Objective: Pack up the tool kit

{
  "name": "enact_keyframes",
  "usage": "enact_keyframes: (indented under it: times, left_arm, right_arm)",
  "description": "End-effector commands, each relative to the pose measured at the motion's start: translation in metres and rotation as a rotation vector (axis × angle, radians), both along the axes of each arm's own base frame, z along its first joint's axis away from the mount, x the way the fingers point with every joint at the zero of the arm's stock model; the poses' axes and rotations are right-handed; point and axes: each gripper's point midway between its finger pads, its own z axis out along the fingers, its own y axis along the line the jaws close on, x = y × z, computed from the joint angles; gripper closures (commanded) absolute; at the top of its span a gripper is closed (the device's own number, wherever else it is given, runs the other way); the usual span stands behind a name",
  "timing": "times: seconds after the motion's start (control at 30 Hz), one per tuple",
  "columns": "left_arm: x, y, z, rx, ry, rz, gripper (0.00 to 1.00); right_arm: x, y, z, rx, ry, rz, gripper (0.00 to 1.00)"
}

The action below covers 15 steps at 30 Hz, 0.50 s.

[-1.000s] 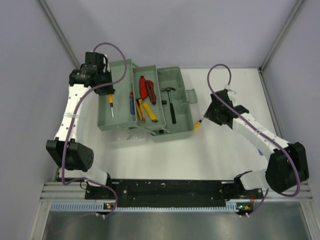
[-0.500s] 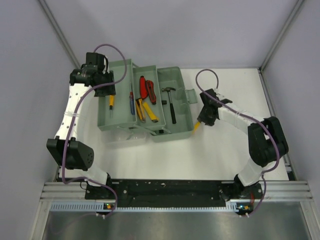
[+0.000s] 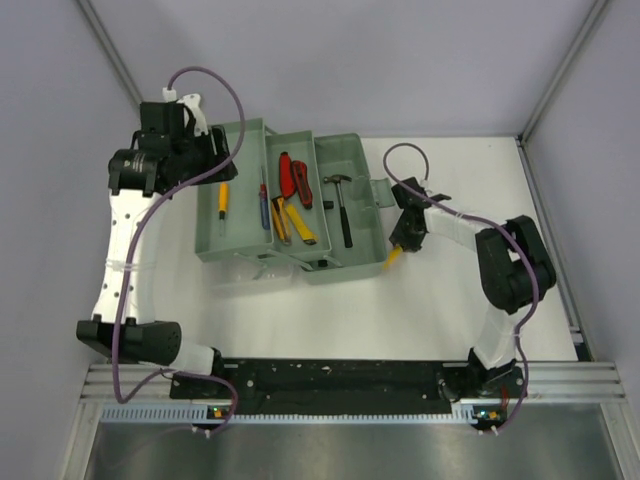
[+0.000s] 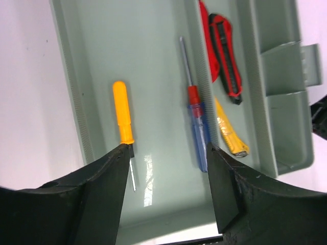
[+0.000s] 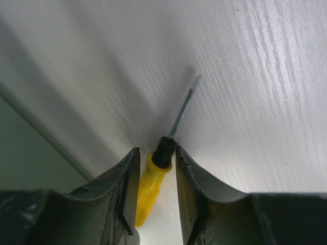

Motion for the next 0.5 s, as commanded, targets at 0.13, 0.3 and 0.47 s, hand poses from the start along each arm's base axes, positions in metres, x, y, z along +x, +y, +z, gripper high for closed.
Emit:
enact_keyframes:
  times: [0.13, 0.3, 0.47]
  left_arm:
    - [-0.012, -0.012, 0.066, -0.082, -0.205, -0.051, 0.33]
    - [-0.017, -0.026, 0.075, -0.136, -0.234, -0.114, 0.32]
    - [-0.023, -0.059, 0.086, -0.28, -0.275, -0.264, 0.31]
  right_arm:
    - [0.024, 0.002, 0.004, -0.023, -0.037, 0.006, 0.9]
    - [0.03, -0.009, 0.033, -0.07, -0.117, 0.013, 1.0]
    - [0.041, -0.027, 0.1, -0.132, -0.294, 0.016, 1.0]
